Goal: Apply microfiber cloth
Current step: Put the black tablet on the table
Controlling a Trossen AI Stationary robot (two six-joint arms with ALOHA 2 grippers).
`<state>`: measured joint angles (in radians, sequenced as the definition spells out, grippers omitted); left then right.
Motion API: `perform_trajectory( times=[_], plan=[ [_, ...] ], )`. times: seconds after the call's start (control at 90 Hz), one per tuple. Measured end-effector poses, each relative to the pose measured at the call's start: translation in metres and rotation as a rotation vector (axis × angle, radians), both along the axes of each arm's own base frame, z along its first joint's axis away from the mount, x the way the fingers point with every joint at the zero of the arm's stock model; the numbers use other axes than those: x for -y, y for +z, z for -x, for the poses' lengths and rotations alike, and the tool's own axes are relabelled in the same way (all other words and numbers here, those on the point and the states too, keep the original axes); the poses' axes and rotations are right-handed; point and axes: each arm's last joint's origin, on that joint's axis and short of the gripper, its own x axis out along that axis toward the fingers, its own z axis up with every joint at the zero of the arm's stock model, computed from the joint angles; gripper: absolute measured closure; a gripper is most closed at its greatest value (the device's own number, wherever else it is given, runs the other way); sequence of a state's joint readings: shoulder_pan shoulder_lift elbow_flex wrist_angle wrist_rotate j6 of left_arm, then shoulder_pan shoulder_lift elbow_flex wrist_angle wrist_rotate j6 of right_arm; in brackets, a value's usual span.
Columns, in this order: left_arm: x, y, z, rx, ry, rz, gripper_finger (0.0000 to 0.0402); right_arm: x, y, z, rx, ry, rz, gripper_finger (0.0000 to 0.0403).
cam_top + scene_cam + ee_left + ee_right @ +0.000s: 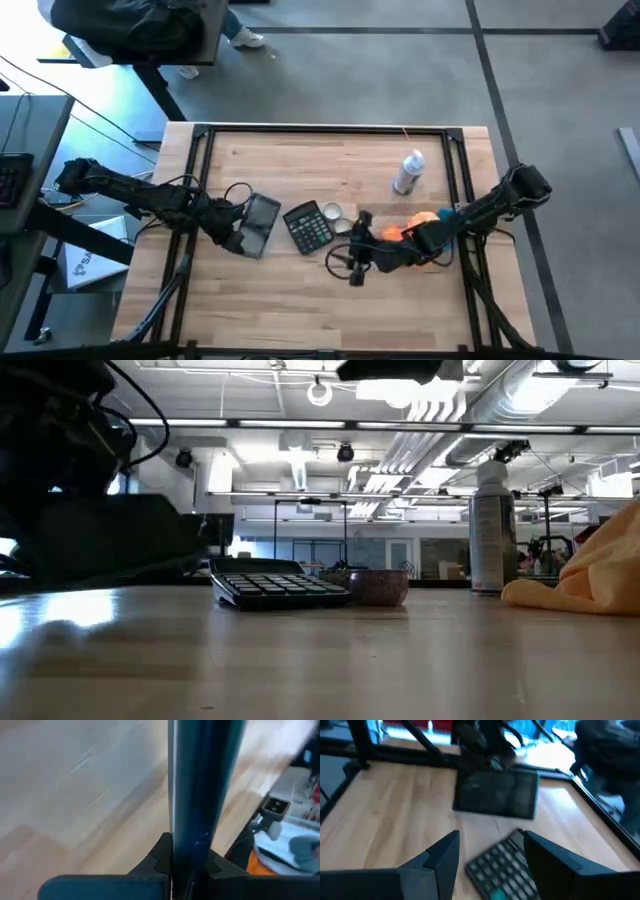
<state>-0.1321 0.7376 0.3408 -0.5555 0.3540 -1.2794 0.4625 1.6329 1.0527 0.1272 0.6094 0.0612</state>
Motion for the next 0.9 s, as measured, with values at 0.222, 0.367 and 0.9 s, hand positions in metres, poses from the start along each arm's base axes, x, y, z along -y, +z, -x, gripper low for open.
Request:
perform_trajectory(
  times=[0.222,0.367,0.9],
  plan=[
    [-0.018,-0.003,0.007,-0.109,0.174,0.052,0.0376,-0.018,-0.049,-0.018,-0.047,0.037,0.028,0.0214],
    [-0.024,-0.003,0.008,-0.126,0.227,0.091,0.0353,-0.027,-0.073,-0.022,-0.076,0.022,0.017,0.0214],
    [-0.025,0.0,0.015,-0.197,0.225,0.071,0.0309,-0.033,-0.086,-0.02,-0.104,0.003,0.065,0.0214]
  ],
)
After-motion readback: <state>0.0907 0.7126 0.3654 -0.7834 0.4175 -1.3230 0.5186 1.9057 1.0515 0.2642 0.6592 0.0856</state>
